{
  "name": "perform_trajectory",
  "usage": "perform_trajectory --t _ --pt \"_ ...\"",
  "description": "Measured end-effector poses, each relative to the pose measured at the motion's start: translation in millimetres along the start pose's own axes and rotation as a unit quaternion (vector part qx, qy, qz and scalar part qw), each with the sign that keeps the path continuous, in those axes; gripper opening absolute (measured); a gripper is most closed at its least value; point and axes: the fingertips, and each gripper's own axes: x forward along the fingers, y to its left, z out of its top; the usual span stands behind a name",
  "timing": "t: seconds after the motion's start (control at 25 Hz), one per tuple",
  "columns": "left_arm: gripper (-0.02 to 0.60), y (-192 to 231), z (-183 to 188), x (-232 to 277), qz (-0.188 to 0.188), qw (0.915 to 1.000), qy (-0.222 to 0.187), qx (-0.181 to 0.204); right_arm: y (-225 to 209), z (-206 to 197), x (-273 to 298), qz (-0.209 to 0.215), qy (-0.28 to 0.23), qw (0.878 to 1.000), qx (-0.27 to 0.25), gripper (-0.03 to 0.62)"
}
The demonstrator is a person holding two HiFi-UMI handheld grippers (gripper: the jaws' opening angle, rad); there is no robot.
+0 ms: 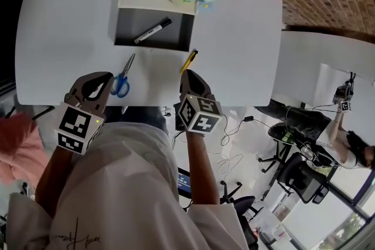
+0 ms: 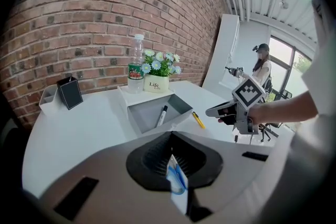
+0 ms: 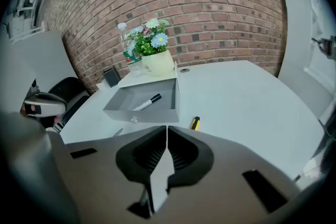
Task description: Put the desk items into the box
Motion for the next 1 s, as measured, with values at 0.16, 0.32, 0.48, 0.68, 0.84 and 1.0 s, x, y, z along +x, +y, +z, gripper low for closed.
perform_trajectory --t 0.16,0.32,0.48,0.68,0.84,1.0 --pt "0.005 4 -1 1 0.002 1.0000 0.002 -0.001 -5 -3 8 -0.008 0.008 1.000 -0.002 0.026" --pt "0.005 6 2 0 0.002 1.0000 -0.003 -0.003 -6 -3 16 -0.005 0.010 1.000 0.004 0.027" --pt "0.005 5 0 2 0.000 1.0000 0.002 -0.002 -11 -5 22 -0.016 0.016 1.000 0.003 0.028" --pt "0.005 9 -1 -2 0.001 1.0000 -0.002 -0.004 -18 -8 31 -0.037 0.024 0.999 0.004 0.028" --pt "0.005 11 -3 -3 0.002 1.0000 0.000 -0.006 -26 -9 36 -0.057 0.025 0.998 0.003 0.031" --pt "0.005 13 -2 -3 0.001 1.0000 0.000 -0.007 -35 -17 42 -0.072 0.034 0.997 0.014 0.104"
